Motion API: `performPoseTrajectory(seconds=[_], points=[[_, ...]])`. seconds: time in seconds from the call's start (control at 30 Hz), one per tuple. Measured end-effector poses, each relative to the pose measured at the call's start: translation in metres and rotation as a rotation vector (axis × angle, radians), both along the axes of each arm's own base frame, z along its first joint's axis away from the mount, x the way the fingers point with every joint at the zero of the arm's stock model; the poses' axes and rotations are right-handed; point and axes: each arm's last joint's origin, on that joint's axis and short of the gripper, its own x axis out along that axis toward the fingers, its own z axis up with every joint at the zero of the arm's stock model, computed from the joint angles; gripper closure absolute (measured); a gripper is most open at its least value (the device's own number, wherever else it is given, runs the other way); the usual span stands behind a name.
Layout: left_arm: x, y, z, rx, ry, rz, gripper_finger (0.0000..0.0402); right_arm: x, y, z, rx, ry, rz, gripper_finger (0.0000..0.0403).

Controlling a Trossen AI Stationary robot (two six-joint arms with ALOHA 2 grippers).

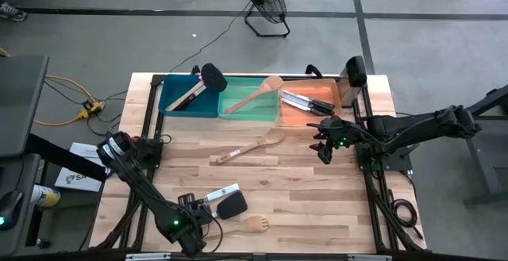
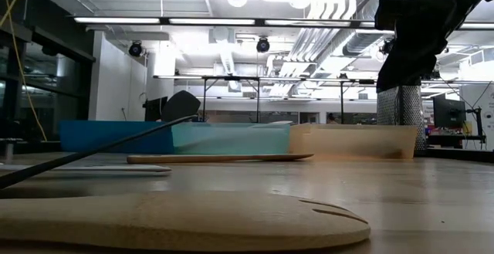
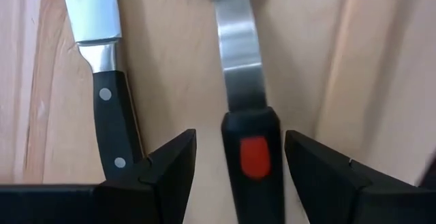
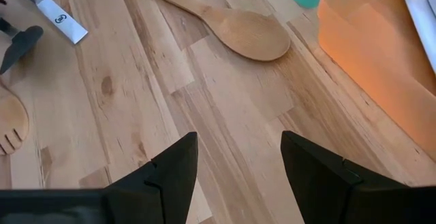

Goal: Pick & Place Kitchen Items
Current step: Put the black spatula into the blue bin

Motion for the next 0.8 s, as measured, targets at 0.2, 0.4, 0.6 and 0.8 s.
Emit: performPoseTrajectory(seconds=[0.2,0.4,0.6,0.8], points=[[0.0008,-0.0010,-0.0090,0.024,0.021,0.005,0.0184,0.0000,0.0000,0.0000,0.000,0.000,0.000,0.0200],[-0.0001,0.0001,-0.0093,0.033,0.031,0.009,0.0246,0.0000,0.0000,0.0000,0.000,0.000,0.000,0.0200],[-0.0005,0.0005,-0.0092,0.034,0.034,0.028,0.0297,0.0000,0.0000,0.0000,0.000,0.000,0.000,0.0200],[-0.0002,-0.0001,-0.0078,0.016,0.030,0.046,0.0297,0.0000,-0.0001,0.0000,-0.003,0.000,-0.001,0.0200]])
